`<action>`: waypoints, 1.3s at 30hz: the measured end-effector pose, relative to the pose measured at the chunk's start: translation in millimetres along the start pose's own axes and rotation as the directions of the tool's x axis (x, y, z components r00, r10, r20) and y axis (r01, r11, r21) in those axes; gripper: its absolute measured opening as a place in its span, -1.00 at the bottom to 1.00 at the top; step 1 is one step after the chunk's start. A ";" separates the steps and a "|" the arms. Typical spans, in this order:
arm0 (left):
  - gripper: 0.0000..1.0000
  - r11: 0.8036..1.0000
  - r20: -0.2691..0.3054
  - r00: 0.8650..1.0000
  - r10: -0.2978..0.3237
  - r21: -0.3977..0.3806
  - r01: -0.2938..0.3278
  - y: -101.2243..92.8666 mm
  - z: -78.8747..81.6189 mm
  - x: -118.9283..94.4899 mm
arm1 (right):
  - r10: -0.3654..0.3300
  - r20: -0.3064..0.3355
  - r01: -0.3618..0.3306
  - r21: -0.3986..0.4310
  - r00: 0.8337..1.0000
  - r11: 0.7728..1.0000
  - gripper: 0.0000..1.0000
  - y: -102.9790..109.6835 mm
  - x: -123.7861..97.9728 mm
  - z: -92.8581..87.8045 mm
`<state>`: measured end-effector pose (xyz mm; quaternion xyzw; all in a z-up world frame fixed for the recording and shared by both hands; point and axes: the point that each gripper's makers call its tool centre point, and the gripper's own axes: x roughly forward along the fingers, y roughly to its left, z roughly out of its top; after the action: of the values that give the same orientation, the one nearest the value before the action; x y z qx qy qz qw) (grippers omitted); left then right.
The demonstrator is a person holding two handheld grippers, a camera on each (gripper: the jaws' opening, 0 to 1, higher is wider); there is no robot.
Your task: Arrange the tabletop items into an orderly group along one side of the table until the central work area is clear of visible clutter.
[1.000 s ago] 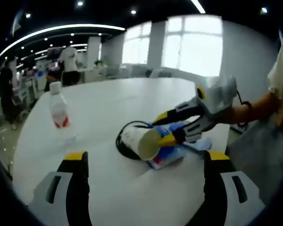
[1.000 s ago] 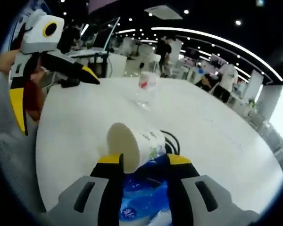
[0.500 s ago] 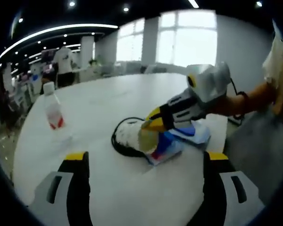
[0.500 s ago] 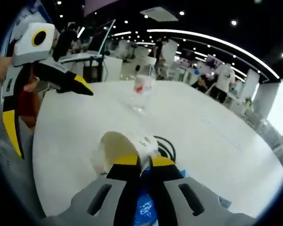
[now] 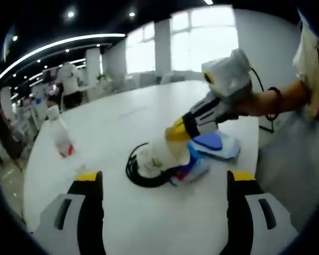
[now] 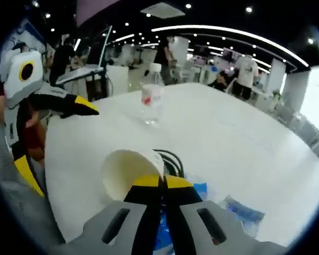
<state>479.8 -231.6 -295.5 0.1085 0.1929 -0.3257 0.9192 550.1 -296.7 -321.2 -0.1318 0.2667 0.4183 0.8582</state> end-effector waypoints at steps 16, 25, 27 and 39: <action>0.65 0.982 0.022 0.999 -0.026 0.188 0.021 -14.4 13.8 3.8 | 0.290 -0.137 -0.215 0.402 0.947 0.890 -0.97 43.8 -28.0 -15.9; 0.39 0.952 -0.013 0.996 -0.083 0.293 0.083 -33.1 12.7 7.1 | 0.316 -0.214 -0.223 0.368 0.924 0.903 -0.97 59.2 -35.1 -26.7; 0.26 0.948 -0.031 0.993 -0.115 0.294 0.119 -39.6 9.4 8.0 | 0.318 -0.219 -0.225 0.365 0.922 0.903 -0.97 59.1 -35.8 -27.5; -0.10 0.916 -0.096 0.981 -0.168 0.353 0.192 -56.9 -1.0 9.7 | 0.333 -0.240 -0.245 0.332 0.912 0.911 -0.97 63.6 -40.6 -31.0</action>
<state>450.0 -280.2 -304.7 0.2675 0.1683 -0.4351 0.8431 468.6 -297.8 -323.8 -0.0210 0.4662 0.4734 0.7471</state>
